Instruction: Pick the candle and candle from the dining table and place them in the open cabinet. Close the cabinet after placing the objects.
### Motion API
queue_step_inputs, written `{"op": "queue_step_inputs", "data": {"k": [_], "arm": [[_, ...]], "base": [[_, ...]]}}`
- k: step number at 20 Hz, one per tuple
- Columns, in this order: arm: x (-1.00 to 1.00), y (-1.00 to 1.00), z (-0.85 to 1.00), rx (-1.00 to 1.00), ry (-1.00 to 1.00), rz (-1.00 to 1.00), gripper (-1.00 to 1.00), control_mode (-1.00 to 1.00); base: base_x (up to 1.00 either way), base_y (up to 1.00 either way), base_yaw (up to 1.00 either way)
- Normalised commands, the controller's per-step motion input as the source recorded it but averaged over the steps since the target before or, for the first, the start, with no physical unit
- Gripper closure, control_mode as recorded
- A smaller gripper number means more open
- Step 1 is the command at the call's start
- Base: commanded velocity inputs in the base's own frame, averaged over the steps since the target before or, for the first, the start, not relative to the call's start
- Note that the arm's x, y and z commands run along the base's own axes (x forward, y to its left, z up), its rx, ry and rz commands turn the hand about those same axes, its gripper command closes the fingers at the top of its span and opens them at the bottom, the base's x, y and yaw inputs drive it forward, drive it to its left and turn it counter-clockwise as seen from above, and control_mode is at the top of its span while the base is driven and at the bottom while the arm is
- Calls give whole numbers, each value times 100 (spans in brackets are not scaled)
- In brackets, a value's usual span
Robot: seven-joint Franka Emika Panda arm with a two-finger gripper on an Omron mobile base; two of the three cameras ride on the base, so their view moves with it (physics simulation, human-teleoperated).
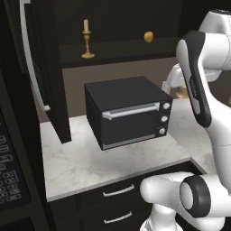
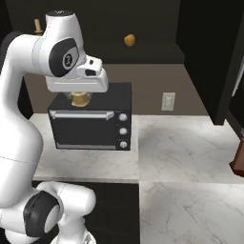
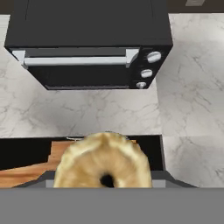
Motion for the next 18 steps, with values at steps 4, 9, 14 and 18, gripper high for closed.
{"op": "queue_step_inputs", "data": {"k": [4,9,14,18], "arm": [[13,6,12,-2,-22,0,100,-100],[10,8,16,-2,-22,0,100,-100],[7,4,43,0,-6,0,100,-100],[10,4,54,0,0,1,100,-100]], "base": [[0,0,0],[0,0,0],[0,0,0],[0,0,0]]}}
